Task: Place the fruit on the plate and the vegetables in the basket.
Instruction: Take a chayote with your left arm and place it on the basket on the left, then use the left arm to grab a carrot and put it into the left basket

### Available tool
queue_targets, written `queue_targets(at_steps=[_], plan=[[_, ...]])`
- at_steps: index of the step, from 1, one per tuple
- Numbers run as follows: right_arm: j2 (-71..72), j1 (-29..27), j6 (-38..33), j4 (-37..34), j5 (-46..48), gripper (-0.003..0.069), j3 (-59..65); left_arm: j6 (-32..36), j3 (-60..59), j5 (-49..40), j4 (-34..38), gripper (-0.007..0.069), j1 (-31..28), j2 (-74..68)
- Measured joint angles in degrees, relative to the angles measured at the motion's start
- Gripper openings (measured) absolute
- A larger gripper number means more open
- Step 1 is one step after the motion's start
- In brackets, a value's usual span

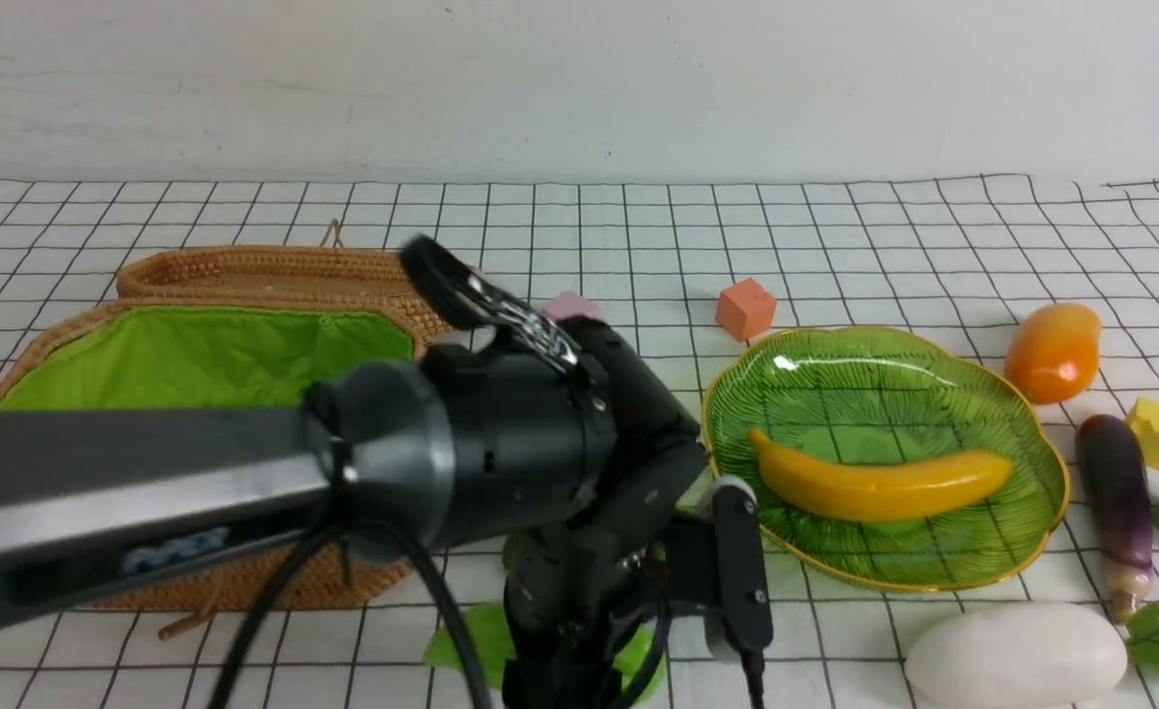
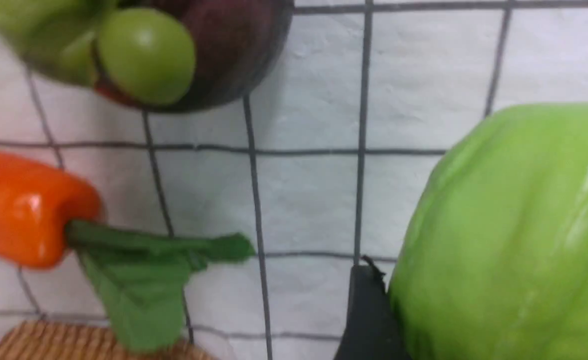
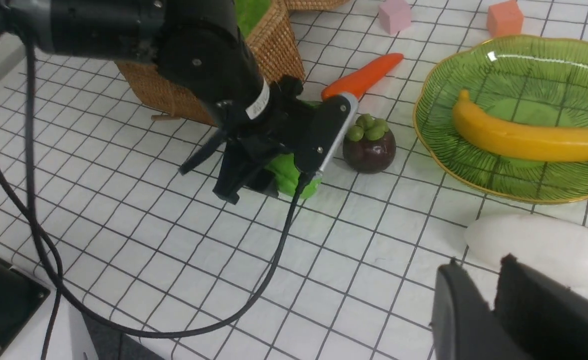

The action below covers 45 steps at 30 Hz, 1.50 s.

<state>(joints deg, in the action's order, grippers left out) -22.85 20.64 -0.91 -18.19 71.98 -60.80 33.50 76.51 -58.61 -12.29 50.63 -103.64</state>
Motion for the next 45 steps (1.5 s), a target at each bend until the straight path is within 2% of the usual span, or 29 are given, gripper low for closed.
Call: queue_targets(at_steps=[3, 6, 9, 10, 11, 12, 13, 15, 17, 18, 21, 25, 28, 29, 31, 33, 35, 36, 38, 39, 40, 41, 42, 44, 45], plan=[[0.0, 0.0, -0.6, -1.6, -2.5, 0.0142, 0.0, -4.3, 1.8, -3.5, -0.6, 0.045, 0.4, 6.3], [0.0, 0.0, -3.0, -3.5, -5.2, 0.0144, 0.0, -7.0, 2.6, -5.2, -2.1, 0.045, -1.8, 11.8], [0.0, 0.0, -7.0, -6.1, -7.5, 0.0144, 0.0, -7.5, 2.8, -6.3, -2.9, 0.045, -8.1, 16.8], [0.0, 0.0, -7.2, -6.2, -7.6, 0.0144, 0.0, -7.4, 2.9, -6.3, -2.9, 0.045, -8.5, 17.1], [0.0, 0.0, -8.9, -7.6, -8.4, 0.0144, 0.0, -6.4, 2.9, -6.7, -3.5, 0.045, -12.4, 19.0], [0.0, 0.0, -9.2, -7.8, -8.6, 0.0144, 0.0, -6.2, 2.9, -6.7, -3.5, 0.045, -12.8, 19.2], [0.0, 0.0, -10.0, -8.8, -9.4, 0.0144, 0.0, -4.7, 2.9, -6.4, -4.1, 0.045, -15.7, 20.0], [0.0, 0.0, -10.7, -9.3, -10.7, 0.0144, 0.0, -2.3, 2.9, -4.3, -4.4, 0.045, -20.5, 20.1], [0.0, 0.0, -10.8, -9.3, -11.2, 0.0144, 0.0, -1.1, 2.9, -2.7, -4.6, 0.045, -22.7, 19.6], [0.0, 0.0, -11.5, -9.3, -11.7, 0.0144, 0.0, 0.1, 2.9, -0.9, -5.0, 0.045, -26.6, 18.5], [0.0, 0.0, -11.8, -9.5, -11.8, 0.0146, 0.0, 0.3, 2.9, 0.1, -5.4, 0.045, -30.6, 16.4], [0.0, 0.0, -11.9, -9.5, -11.2, 0.0149, 0.0, 0.3, 2.9, 1.1, -5.4, 0.045, -32.4, 15.3], [0.0, 0.0, -11.9, -9.5, -10.6, 0.0151, 0.0, 0.4, 2.9, 2.0, -5.5, 0.0517, -32.6, 15.3], [0.0, 0.0, -11.9, -9.5, -10.4, 0.0151, 0.0, 0.5, 2.9, 2.4, -5.5, 0.0574, -32.6, 15.3], [0.0, 0.0, -11.9, -9.5, -10.2, 0.0151, 0.0, 0.5, 2.9, 2.9, -5.5, 0.0639, -32.6, 15.3], [0.0, 0.0, -12.0, -9.5, -10.2, 0.0151, 0.0, 0.5, 2.9, 2.8, -5.5, 0.066, -32.6, 15.3], [0.0, 0.0, -12.0, -9.5, -10.2, 0.0151, 0.0, 0.4, 2.9, 2.8, -4.9, 0.0649, -32.6, 15.3], [0.0, 0.0, -12.0, -9.5, -10.0, 0.0151, 0.0, -0.3, 2.9, 2.7, -4.1, 0.0633, -32.6, 15.3], [0.0, 0.0, -12.0, -9.3, -9.9, 0.0151, 0.0, -5.1, 2.9, 2.8, 1.2, 0.0534, -32.3, 15.3], [0.0, 0.0, -12.0, -9.1, -9.8, 0.0151, 0.0, -5.6, 2.9, 2.9, 2.4, 0.0522, -32.2, 15.3], [0.0, 0.0, -11.9, -8.6, -9.3, 0.0152, 0.0, -9.4, 2.9, 3.7, 7.1, 0.0407, -30.8, 15.4], [0.0, 0.0, -11.9, -8.4, -9.2, 0.0152, 0.0, -9.9, 2.9, 3.9, 7.7, 0.0391, -30.5, 15.4], [0.0, 0.0, -11.3, -7.6, -8.5, 0.0153, 0.0, -14.1, 2.9, 4.8, 11.2, 0.0248, -27.6, 15.4], [0.0, 0.0, -9.9, -6.4, -7.6, 0.0154, 0.0, -18.5, 4.3, 4.2, 14.8, 0.0081, -22.6, 14.3], [0.0, 0.0, -9.1, -5.8, -7.2, 0.0154, 0.0, -20.8, 5.8, 3.1, 15.2, 0.0024, -20.0, 13.2]])
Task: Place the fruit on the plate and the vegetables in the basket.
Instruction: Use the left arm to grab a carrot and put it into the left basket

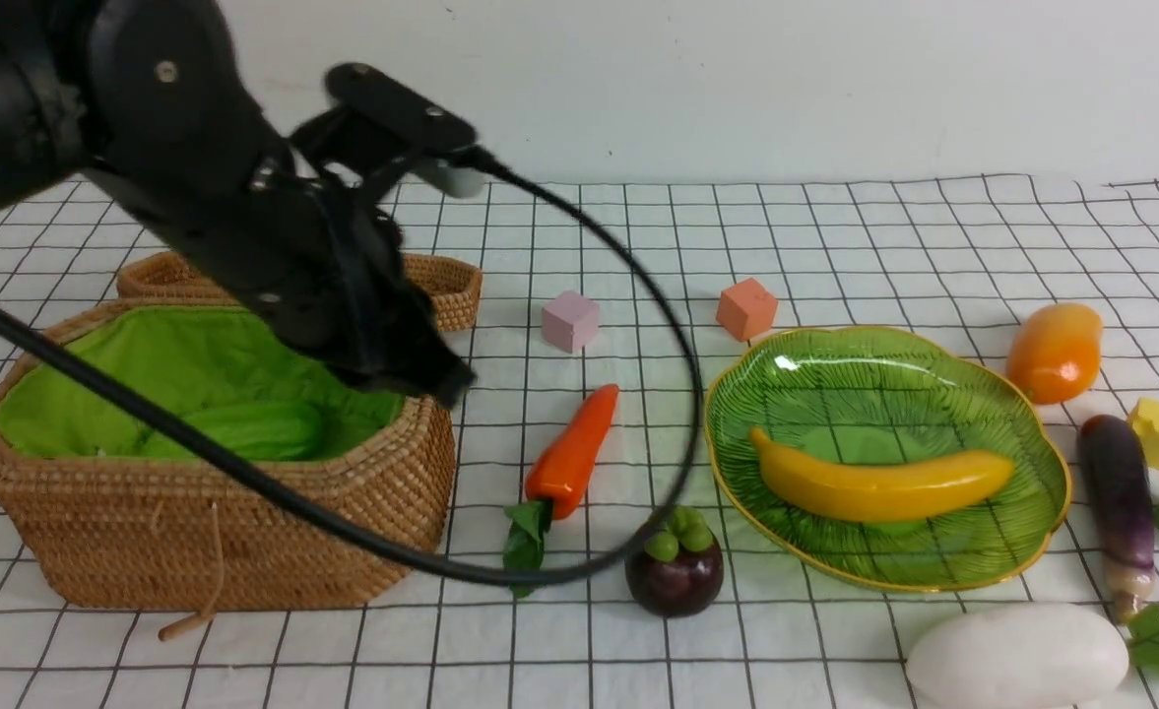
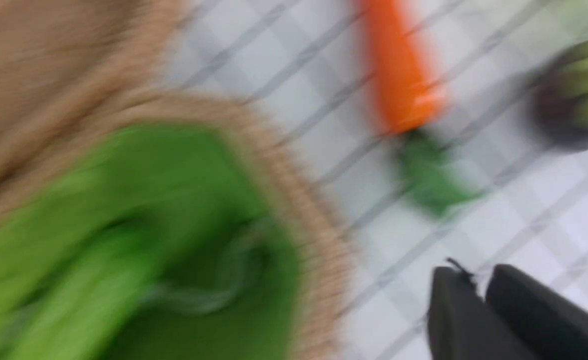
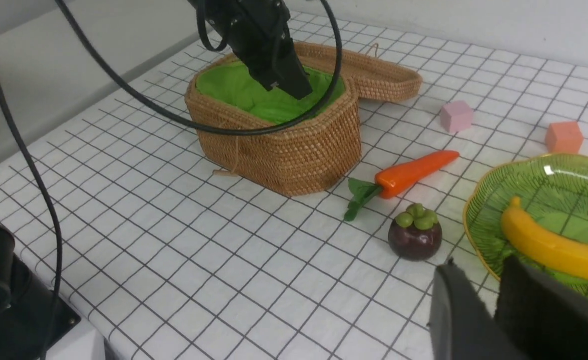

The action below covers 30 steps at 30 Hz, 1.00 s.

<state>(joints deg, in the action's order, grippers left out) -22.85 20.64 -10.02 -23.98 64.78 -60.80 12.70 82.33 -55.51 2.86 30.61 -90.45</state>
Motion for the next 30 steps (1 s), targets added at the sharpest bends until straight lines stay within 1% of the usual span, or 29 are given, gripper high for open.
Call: queue_targets(at_steps=[1, 3, 4, 5, 6, 8, 10, 11, 12, 15, 17, 19, 22, 26, 30], plan=[[0.0, 0.0, 0.4, 0.5, 0.5, 0.0154, 0.0, -2.6, 2.1, -1.4, 0.0, -0.0008, 2.4, -1.6], [0.0, 0.0, 0.7, 0.9, 1.1, 0.0157, 0.0, -8.2, 7.5, -5.2, -1.4, -0.0012, 6.2, -5.9], [0.0, 0.0, 0.7, 1.0, 1.1, 0.0158, 0.0, -9.2, 8.2, -5.5, -1.6, -0.0011, 6.7, -6.4], [0.0, 0.0, 0.9, 1.3, 1.3, 0.0159, 0.0, -12.1, 12.9, -8.7, -3.6, 0.0009, 8.2, -10.2], [0.0, 0.0, 0.9, 1.4, 1.4, 0.0159, 0.0, -13.2, 16.3, -10.2, -4.6, 0.0031, 8.6, -13.1], [0.0, 0.0, 0.9, 1.5, 1.8, 0.0159, 0.0, -14.8, 22.9, -12.9, -6.1, 0.0116, 8.9, -18.9], [0.0, 0.0, 0.9, 1.6, 2.5, 0.016, 0.0, -15.3, 28.0, -14.2, -7.2, 0.0226, 8.9, -24.0], [0.0, 0.0, 0.9, 1.6, 2.6, 0.0161, 0.0, -15.4, 28.5, -14.3, -7.5, 0.0238, 8.9, -24.5], [0.0, 0.0, 0.9, 1.6, 3.3, 0.0161, 0.0, -15.4, 32.0, -14.5, -9.3, 0.0329, 8.9, -28.6], [0.0, 0.0, 1.1, 1.3, 4.7, 0.0161, 0.0, -16.6, 36.0, -14.0, -13.9, 0.0459, 8.9, -35.1], [0.0, 0.0, 1.1, 1.1, 5.4, 0.0161, 0.0, -17.7, 36.6, -12.9, -16.9, 0.0488, 8.9, -37.8], [0.0, 0.0, 1.1, 1.0, 6.2, 0.0161, 0.0, -19.1, 36.8, -11.4, -19.6, 0.0501, 8.9, -40.3], [0.0, 0.0, 1.1, 1.0, 6.8, 0.0162, 0.0, -19.7, 36.8, -10.3, -20.8, 0.0499, 8.8, -42.4], [0.0, 0.0, 1.1, 0.6, 7.5, 0.0166, 0.0, -20.0, 36.9, -8.3, -22.6, 0.0476, 8.8, -45.1], [0.0, 0.0, 1.3, 0.6, 7.5, 0.0171, 0.0, -20.1, 37.0, -7.8, -22.1, 0.0468, 8.2, -46.1]])
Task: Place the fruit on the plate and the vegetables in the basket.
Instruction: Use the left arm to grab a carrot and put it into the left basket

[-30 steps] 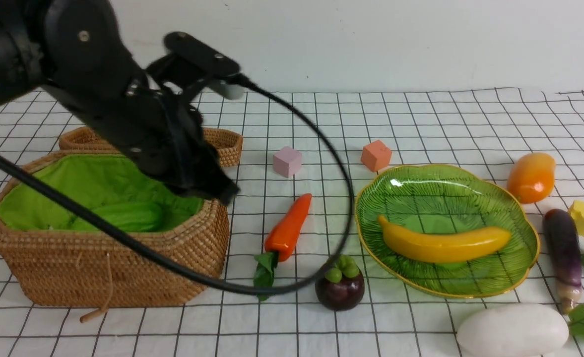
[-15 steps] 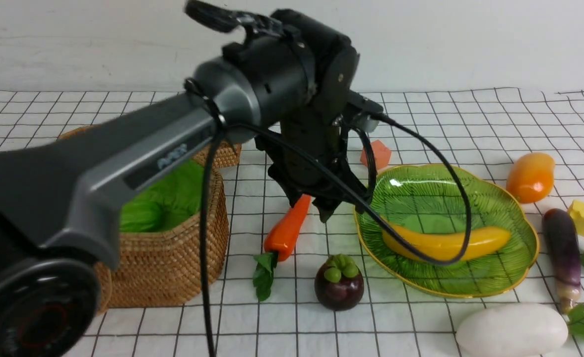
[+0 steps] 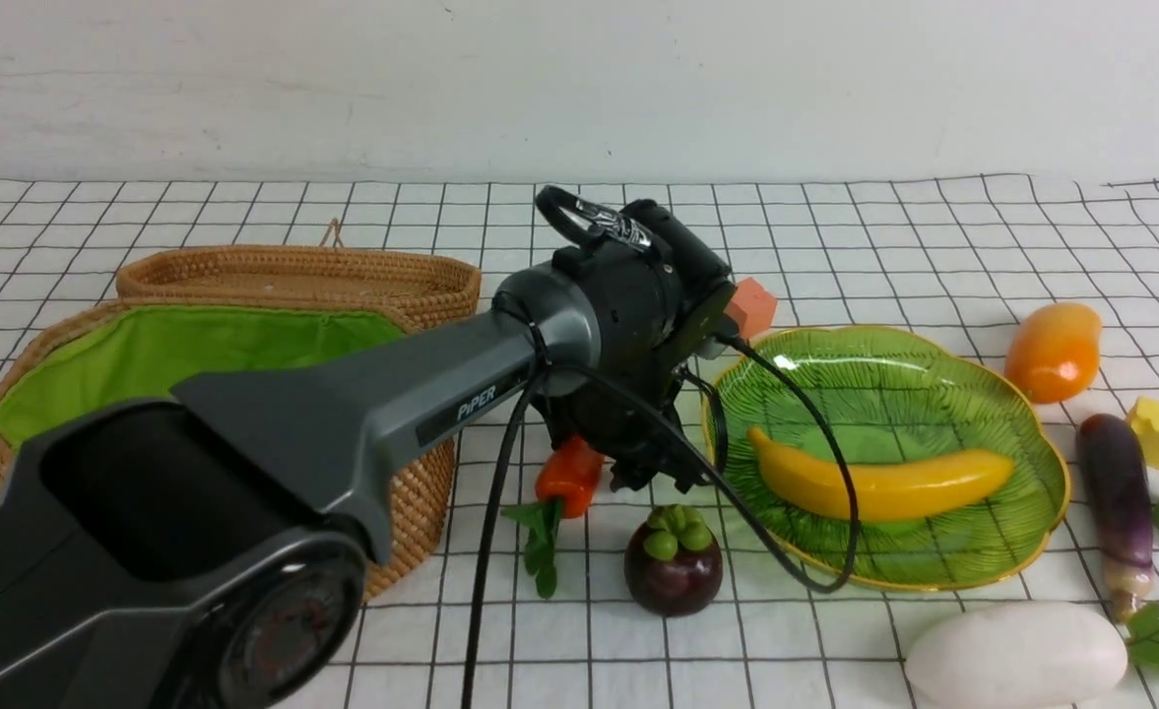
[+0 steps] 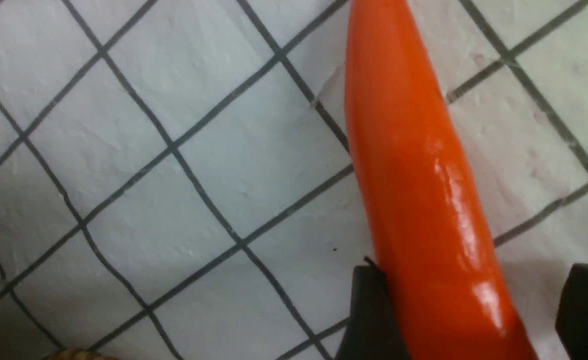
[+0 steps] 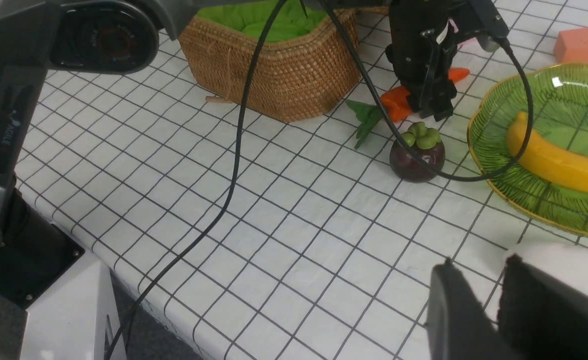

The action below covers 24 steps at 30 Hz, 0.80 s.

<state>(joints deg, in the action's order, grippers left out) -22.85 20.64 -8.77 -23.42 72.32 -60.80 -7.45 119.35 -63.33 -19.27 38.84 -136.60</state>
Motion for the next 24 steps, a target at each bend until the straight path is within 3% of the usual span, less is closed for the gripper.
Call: queue_targets(at_steps=[7, 10, 11, 12, 21, 24], plan=[[0.0, 0.0, 0.1, -0.2, 0.0, 0.0175, 0.0, -0.4, 0.2, -0.3, 3.0, 0.0463, -1.9, -0.1], [0.0, 0.0, 0.1, -0.2, 0.0, 0.0177, 0.0, -0.5, 0.2, -0.3, 5.9, 0.0415, -2.9, -0.1], [0.0, 0.0, 0.1, -0.2, 0.0, 0.0179, 0.0, -0.6, 0.3, -0.3, 7.5, 0.0353, -3.4, -0.2], [0.0, 0.0, 0.1, -0.2, -0.1, 0.018, 0.0, -0.6, 0.4, -0.4, 8.1, 0.0339, -3.6, -0.2], [0.0, 0.0, 0.1, -0.2, -0.2, 0.0182, 0.0, 1.9, 3.1, -6.2, 9.3, 0.0342, -3.9, 1.8], [0.0, 0.0, 0.1, -0.2, -1.3, 0.0183, 0.0, 7.0, 4.4, -6.8, 9.6, 0.0342, -3.3, 8.3]])
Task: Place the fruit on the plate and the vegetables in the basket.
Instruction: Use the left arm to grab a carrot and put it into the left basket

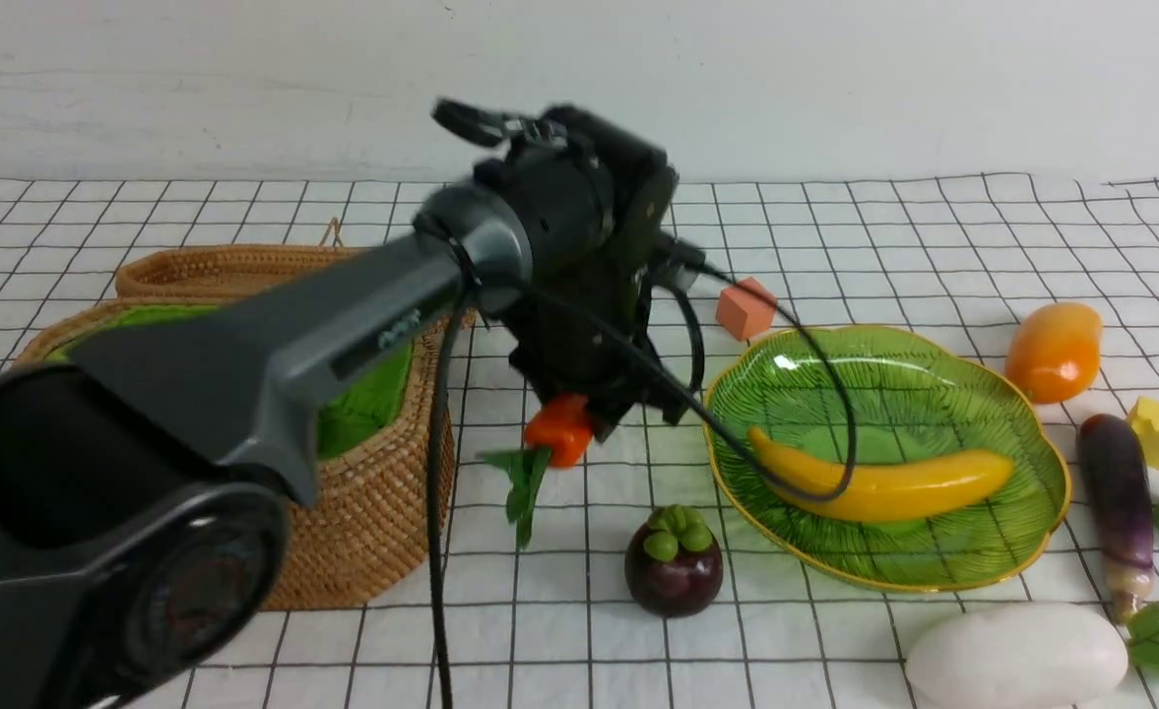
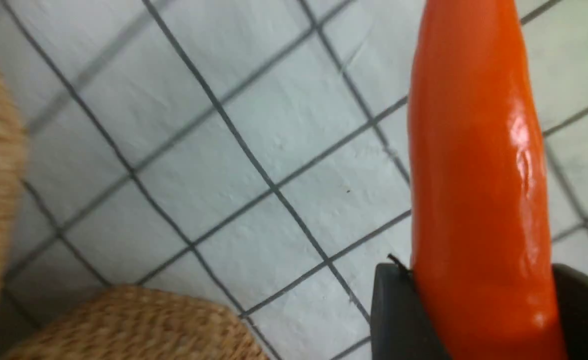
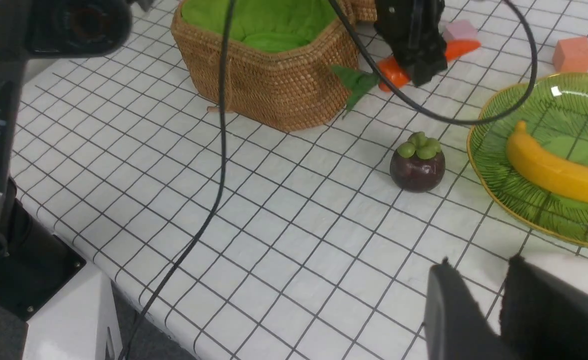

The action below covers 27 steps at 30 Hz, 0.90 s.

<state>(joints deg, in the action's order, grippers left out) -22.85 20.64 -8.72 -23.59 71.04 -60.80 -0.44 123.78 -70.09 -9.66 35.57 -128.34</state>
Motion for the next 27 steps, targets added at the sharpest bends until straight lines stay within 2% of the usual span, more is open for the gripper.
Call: queue_targets(at_steps=[5, 6, 10, 13, 16, 18, 21, 24, 27], plan=[[0.0, 0.0, -0.1, 0.2, -2.3, 0.0185, 0.0, 12.0, -0.8, -0.3, 2.3, 0.0342, 0.6, 13.3], [0.0, 0.0, -0.6, 0.2, -3.2, 0.0187, 0.0, 16.8, -3.5, -0.5, 2.3, 0.0342, 0.6, 19.1], [0.0, 0.0, -1.1, 0.2, -3.7, 0.0191, 0.0, 28.2, -13.9, -1.1, -1.0, 0.0342, 0.3, 30.0], [0.0, 0.0, -1.1, 0.2, -3.7, 0.0192, 0.0, 37.0, -22.8, -1.3, -4.4, 0.0342, -2.1, 35.7], [0.0, 0.0, -1.4, 0.3, -3.7, 0.0192, 0.0, 45.6, -31.9, -1.1, -7.3, 0.0342, -8.1, 38.7], [0.0, 0.0, -2.2, 0.3, -3.7, 0.0192, 0.0, 49.1, -37.3, 2.3, -8.3, 0.0342, -12.7, 38.9], [0.0, 0.0, -2.8, 0.4, -4.2, 0.0194, 0.0, 50.3, -42.0, 8.3, -8.6, 0.0342, -17.4, 38.3], [0.0, 0.0, -3.0, 0.4, -5.2, 0.0193, 0.0, 50.7, -44.4, 12.3, -8.5, 0.0354, -19.6, 37.7], [0.0, 0.0, -3.0, 0.4, -7.6, 0.0195, 0.0, 50.7, -45.1, 14.7, -8.2, 0.0442, -20.1, 37.5]])
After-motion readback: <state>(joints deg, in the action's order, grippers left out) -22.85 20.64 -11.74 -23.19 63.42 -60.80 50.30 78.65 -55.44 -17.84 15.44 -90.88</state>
